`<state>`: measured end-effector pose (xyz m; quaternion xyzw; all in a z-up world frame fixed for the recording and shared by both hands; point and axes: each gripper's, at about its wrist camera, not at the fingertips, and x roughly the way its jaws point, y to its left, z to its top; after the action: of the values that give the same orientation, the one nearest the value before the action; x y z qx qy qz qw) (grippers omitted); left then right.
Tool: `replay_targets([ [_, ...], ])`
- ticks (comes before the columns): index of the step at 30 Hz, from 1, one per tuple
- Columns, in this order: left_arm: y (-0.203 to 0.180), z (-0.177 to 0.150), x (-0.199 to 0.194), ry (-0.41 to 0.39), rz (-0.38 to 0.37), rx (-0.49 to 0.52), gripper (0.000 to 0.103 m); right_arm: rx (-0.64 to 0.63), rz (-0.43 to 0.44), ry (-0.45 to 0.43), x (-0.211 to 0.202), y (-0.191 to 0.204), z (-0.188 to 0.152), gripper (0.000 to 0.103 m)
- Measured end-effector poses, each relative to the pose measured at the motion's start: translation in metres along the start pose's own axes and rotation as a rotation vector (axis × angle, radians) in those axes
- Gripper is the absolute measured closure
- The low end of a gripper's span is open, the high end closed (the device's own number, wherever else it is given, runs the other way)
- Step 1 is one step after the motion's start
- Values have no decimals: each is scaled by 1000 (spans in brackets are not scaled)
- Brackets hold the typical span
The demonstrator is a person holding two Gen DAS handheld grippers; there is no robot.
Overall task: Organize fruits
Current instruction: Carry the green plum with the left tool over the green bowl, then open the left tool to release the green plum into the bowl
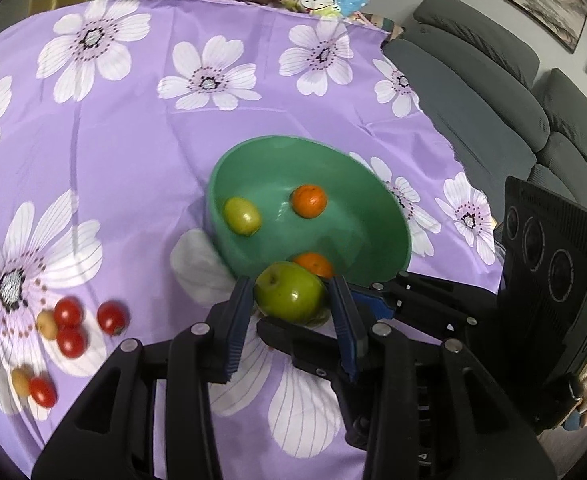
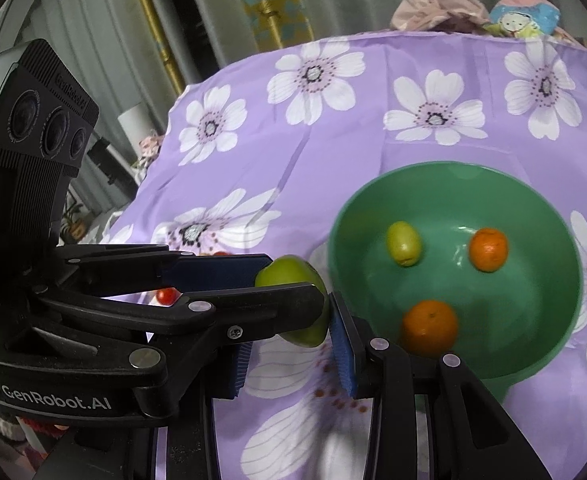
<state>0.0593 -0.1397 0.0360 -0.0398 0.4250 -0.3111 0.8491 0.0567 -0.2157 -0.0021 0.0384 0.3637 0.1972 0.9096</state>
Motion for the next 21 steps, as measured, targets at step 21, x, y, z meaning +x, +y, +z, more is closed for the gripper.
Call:
replay_targets([
  [21,-13,31,54,26,-61,49,64,55,-125,-2,6,-50,10,65],
])
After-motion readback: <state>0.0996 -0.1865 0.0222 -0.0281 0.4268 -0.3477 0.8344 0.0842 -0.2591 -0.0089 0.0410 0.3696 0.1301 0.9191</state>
